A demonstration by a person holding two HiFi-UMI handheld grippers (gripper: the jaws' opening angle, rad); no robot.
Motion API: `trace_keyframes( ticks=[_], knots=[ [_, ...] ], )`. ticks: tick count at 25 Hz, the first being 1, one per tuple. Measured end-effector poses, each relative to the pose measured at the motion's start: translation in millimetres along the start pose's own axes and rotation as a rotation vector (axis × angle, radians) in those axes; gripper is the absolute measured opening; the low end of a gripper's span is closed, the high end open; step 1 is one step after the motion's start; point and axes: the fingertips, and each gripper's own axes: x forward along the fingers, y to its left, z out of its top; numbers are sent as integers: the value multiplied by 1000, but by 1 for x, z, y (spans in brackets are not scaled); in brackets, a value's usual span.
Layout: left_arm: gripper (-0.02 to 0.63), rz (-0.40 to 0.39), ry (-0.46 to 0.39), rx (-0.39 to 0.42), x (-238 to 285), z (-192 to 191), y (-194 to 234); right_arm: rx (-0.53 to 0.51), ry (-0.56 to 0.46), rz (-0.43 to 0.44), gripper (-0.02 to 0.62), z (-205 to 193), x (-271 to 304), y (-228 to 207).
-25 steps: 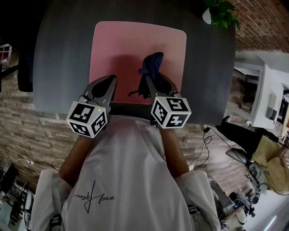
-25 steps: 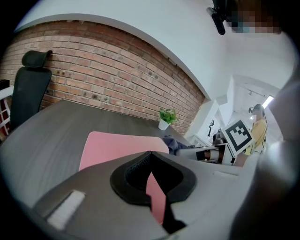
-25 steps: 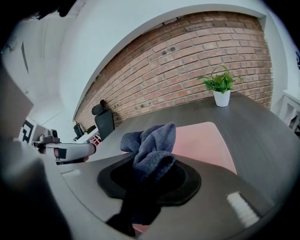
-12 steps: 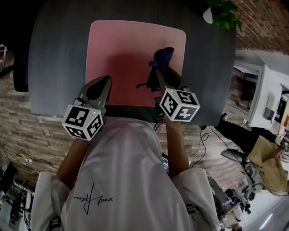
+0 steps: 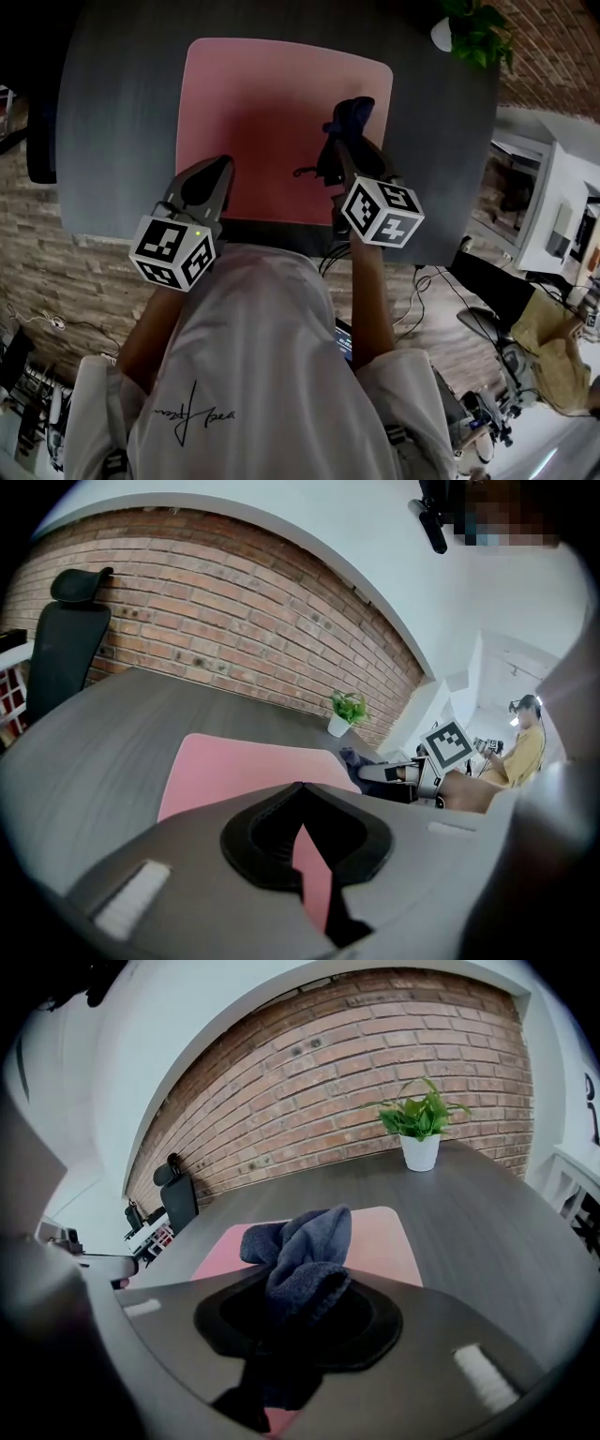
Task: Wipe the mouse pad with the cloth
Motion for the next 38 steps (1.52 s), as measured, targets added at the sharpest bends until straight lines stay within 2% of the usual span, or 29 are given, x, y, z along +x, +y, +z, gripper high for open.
trace_keyframes(
  ticks=[7,17,33,38],
  knots=[
    [12,-15,54,4,16,-14,-10,-6,34,-11,127,2,20,-21],
    [12,-13,89,-30,24,-25,-10,-21,54,-49,127,10,37,-50],
    [12,0,102,-73,37,-32,3,-41,71,-103,128,32,69,-82],
    [12,10,84,-131,35,-28,13,-50,86,-120,127,33,78,-83]
  ],
)
